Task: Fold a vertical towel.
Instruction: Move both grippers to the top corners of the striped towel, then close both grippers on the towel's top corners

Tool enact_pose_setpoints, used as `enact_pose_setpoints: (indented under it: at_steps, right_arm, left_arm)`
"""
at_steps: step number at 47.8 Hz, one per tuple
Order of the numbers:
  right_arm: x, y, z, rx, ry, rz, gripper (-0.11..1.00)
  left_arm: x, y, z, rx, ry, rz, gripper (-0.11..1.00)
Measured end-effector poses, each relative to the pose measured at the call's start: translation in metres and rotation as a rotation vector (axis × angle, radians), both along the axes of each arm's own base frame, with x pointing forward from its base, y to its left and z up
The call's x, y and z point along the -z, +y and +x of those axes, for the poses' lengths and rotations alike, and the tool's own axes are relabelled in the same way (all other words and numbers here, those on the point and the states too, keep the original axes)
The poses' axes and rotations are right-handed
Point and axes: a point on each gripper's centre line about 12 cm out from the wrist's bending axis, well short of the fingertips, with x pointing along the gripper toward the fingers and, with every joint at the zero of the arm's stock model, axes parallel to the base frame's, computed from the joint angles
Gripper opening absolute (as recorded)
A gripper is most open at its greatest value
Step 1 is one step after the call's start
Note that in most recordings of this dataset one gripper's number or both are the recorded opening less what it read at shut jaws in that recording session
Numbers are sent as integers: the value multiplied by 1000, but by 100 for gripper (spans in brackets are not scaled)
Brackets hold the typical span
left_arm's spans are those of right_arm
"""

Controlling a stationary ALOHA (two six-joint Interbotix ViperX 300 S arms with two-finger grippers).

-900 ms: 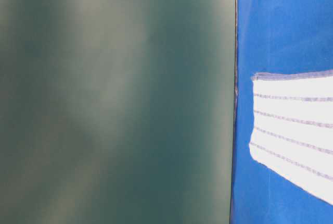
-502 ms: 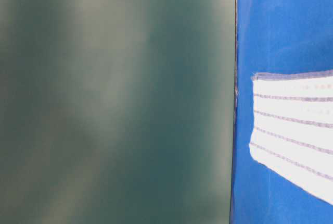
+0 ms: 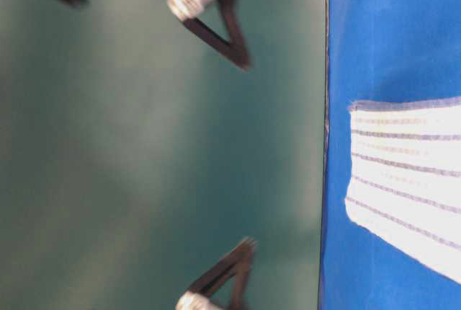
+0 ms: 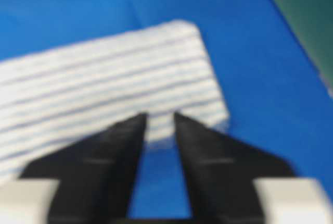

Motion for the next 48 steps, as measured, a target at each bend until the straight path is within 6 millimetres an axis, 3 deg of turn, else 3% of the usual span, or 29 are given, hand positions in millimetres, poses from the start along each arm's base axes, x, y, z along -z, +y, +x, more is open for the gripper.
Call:
enact_pose_setpoints:
  at_steps: [2, 5, 11, 23, 30, 35, 38, 41, 46, 48]
  right_arm:
    - [11, -9, 5, 12, 33, 5, 59]
    - [24, -19, 12, 22, 69, 12, 62]
    - [49, -37, 23, 44, 127, 29, 56]
    - [86, -59, 42, 55, 172, 41, 56]
    - [107, -66, 51, 58, 196, 54, 56]
    - [111, -70, 55, 61, 197, 55, 54]
    - [112, -72, 57, 61, 197, 55, 51]
    - [112, -72, 58, 60, 199, 55, 40]
    - [113, -72, 57, 60, 202, 56, 12]
    - [113, -71, 58, 61, 204, 59, 8]
  left_arm:
    - [9, 7, 6, -11, 24, -10, 74]
    - [21, 16, 14, -26, 52, -19, 81]
    - [47, 33, 27, -50, 97, -39, 78]
    - [92, 58, 42, -91, 153, -68, 78]
    - [109, 66, 46, -105, 172, -79, 77]
    - [112, 71, 47, -114, 174, -81, 75]
    - [112, 72, 47, -117, 171, -80, 70]
    - [112, 73, 47, -120, 171, -81, 59]
    - [112, 73, 47, -120, 171, -81, 29]
    - [112, 73, 47, -118, 171, -80, 16]
